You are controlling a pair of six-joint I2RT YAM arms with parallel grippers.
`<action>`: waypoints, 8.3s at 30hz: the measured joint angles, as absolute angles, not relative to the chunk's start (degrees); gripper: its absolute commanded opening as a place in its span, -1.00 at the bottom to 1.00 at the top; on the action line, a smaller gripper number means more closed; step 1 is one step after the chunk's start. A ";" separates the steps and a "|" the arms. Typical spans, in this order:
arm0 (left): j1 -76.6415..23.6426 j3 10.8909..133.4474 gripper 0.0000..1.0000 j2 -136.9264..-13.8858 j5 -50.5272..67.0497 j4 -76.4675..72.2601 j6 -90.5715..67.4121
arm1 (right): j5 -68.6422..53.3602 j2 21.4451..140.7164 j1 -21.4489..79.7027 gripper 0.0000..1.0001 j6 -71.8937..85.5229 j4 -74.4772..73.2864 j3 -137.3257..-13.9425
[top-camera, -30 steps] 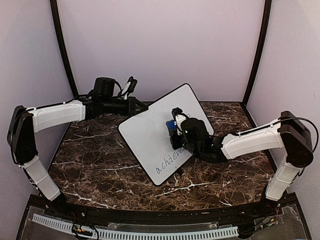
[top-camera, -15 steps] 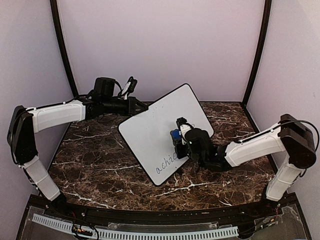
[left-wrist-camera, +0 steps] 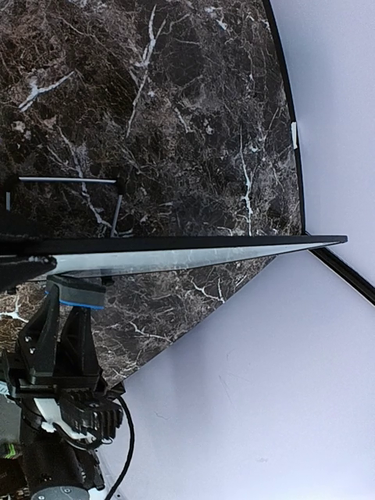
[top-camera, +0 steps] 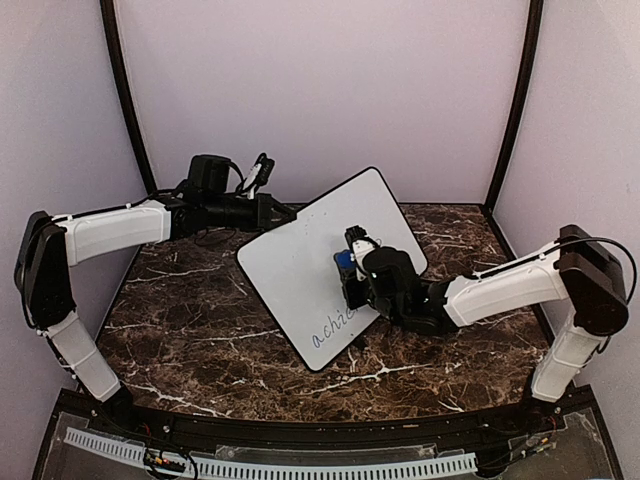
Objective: Erase the whiteboard
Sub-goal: Erase the whiteboard at the center of the board.
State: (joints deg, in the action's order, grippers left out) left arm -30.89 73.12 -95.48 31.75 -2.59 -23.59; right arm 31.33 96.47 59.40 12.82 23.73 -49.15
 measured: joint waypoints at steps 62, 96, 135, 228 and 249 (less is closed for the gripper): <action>-31.03 73.14 -1.00 -95.44 31.57 -2.52 -23.81 | 28.36 95.07 54.74 -0.53 11.07 25.63 -45.93; -31.18 73.14 -1.00 -95.44 31.38 -2.52 -24.16 | 25.23 94.61 44.03 -0.53 11.16 11.18 -52.36; -31.38 73.14 -1.00 -95.44 31.05 -2.52 -24.36 | 30.13 94.54 58.94 -0.53 9.85 10.26 -51.29; -33.04 73.14 -1.00 -95.46 31.00 -3.14 -23.51 | 32.82 98.83 77.54 -0.54 11.84 9.23 -52.29; -33.17 73.14 -1.00 -95.55 30.98 -3.16 -23.35 | 32.16 99.15 79.44 -0.53 20.32 -10.98 -54.96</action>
State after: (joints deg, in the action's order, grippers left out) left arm -33.17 73.14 -95.55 30.98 -3.16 -23.35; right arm 32.16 99.15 79.44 20.32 -10.98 -54.96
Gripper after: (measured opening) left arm 0.053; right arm 0.235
